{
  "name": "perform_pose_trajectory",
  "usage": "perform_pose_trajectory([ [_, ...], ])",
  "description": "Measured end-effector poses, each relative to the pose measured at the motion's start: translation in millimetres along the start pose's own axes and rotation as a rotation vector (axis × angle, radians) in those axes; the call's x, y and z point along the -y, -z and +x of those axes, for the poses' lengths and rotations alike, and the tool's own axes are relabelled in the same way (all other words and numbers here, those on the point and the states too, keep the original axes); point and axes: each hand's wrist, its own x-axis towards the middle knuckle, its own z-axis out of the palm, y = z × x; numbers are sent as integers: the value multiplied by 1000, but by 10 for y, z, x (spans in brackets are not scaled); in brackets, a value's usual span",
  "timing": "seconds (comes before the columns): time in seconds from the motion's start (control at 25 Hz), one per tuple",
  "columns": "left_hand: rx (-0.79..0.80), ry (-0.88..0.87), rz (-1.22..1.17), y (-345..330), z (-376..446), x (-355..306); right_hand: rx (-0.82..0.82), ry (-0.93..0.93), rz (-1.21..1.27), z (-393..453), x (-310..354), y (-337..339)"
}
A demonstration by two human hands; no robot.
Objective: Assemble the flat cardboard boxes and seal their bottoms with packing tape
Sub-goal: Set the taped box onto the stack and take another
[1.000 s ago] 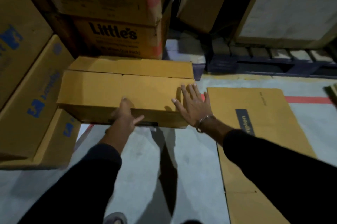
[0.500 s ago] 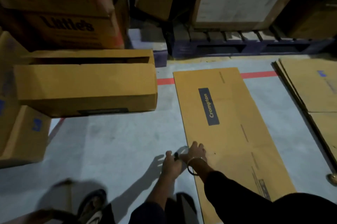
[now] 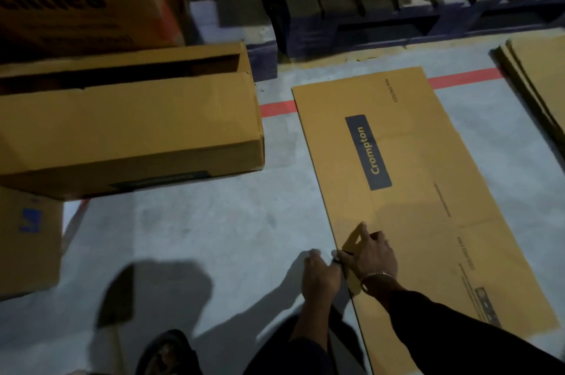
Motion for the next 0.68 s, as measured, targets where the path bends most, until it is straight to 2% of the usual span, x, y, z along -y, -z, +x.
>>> perform_pose_trajectory([
  [0.12, 9, 0, -29, -18, -1, 7, -3, -1, 16, -10, 108, 89],
  [0.28, 76, 6, -92, 55, -9, -98, -101, 74, 90, -148, 214, 445],
  [0.44, 110, -17, -148, 244, -263, -332, -213, -52, 181, -438, 353, 1137],
  [0.56, 68, -42, -116, 550, -512, -518, -331, -33, 200, -642, 476, 1728],
  [0.68, 15, -149, -183, 895, -686, -684, -445, -68, 404, -905, 441, 2370],
])
